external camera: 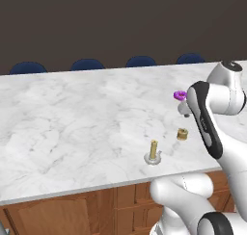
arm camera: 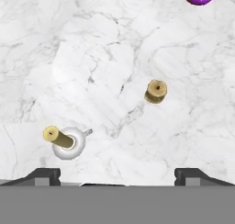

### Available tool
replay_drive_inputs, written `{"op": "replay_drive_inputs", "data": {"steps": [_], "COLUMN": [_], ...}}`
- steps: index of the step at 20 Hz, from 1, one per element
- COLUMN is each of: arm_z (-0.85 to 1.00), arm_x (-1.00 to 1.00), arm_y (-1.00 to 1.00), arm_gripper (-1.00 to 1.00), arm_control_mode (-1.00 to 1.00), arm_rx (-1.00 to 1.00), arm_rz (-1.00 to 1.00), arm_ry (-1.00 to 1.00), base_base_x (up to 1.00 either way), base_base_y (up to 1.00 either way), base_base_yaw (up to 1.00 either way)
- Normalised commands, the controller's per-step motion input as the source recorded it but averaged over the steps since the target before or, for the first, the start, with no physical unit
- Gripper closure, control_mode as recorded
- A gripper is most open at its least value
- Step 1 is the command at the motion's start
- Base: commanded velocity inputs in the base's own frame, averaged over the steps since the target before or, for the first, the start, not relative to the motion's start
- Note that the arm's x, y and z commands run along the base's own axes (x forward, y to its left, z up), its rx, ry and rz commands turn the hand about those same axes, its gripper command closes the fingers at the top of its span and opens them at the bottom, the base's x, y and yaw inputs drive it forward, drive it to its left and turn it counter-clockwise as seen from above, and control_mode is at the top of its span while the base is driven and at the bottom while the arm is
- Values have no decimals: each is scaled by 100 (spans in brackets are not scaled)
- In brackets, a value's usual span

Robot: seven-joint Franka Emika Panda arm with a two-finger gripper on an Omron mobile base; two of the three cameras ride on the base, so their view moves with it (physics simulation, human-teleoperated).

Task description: Pick the candle and candle from the dining table and place them in the open cabinet. Close the cabinet after placing the objects.

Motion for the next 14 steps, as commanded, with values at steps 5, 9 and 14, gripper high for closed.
{"op": "replay_drive_inputs", "data": {"steps": [5,9,14], "arm_z": [-43,-47,-40], "arm_x": [0,0,0], "arm_y": [-27,-20,-15], "arm_gripper": [-100,-100,-100], "arm_control_mode": [-100,-100,-100], "arm_rx": [-1,-1,-1], "arm_rz": [0,0,0], "arm_ry": [0,0,-3], "base_base_x": [0,0,0], "base_base_y": [0,0,0], "base_base_yaw": [0,0,0]}}
